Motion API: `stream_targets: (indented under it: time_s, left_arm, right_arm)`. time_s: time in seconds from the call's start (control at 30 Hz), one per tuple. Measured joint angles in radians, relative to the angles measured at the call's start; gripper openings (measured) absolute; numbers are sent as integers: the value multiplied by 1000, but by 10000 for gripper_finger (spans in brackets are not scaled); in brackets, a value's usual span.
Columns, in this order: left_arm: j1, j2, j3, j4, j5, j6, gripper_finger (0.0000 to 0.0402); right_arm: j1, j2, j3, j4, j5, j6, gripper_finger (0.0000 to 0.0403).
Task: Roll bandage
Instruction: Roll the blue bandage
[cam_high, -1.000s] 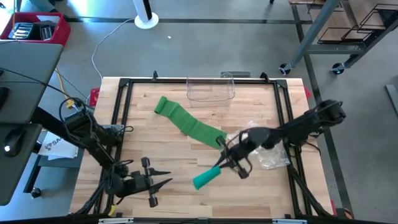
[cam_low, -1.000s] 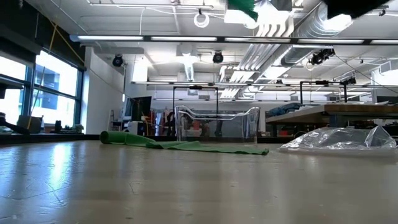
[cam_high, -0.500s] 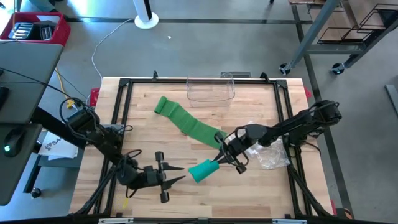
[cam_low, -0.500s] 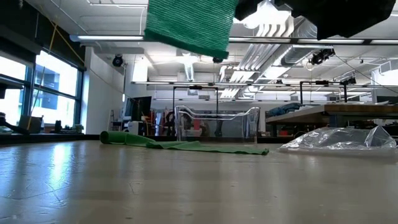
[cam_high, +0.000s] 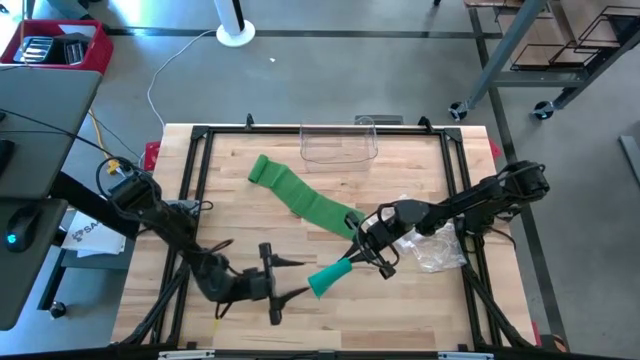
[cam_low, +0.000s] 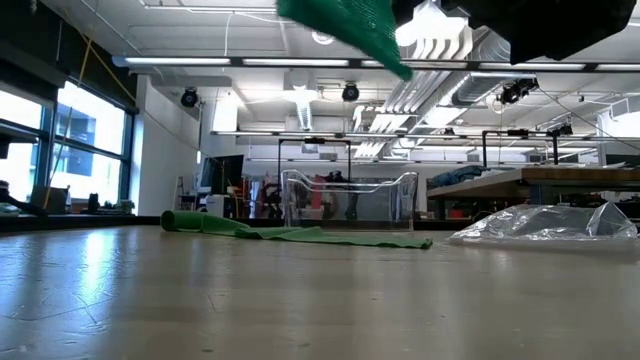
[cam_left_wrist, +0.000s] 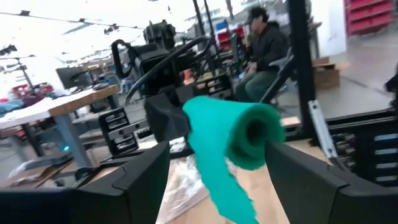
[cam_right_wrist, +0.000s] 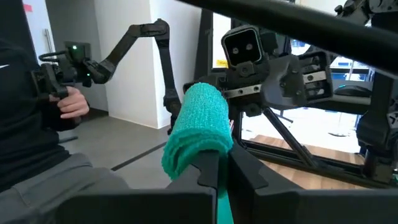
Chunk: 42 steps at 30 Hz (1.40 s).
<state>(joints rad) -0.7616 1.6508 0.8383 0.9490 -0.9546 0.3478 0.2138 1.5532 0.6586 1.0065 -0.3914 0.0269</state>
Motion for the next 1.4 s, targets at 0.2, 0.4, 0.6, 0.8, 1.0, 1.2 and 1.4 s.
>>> stream_targets:
  time_s: [0.2,0.4,0.6,0.8,1.0,1.2,1.4]
  left_arm:
    - [34,0,23,-32,3,-31,256]
    - [47,0,23,-54,2,-81,255]
    - [85,0,23,-171,3,-218,253]
    - [98,0,23,-259,-29,-310,221]
    - [76,0,22,-273,-86,-321,163]
    - [43,0,22,-271,-120,-321,104]
    - [16,0,22,-271,-119,-336,18]
  right_arm:
    - [0,0,0,-11,58,0,3]
    - [1,0,0,-41,110,-5,2]
    - [3,0,0,-57,192,-7,2]
    - [16,0,0,-87,221,-10,3]
    - [29,0,0,-106,229,-8,4]
    - [31,0,0,-107,227,-8,5]
    - [35,0,0,-108,236,18,40]
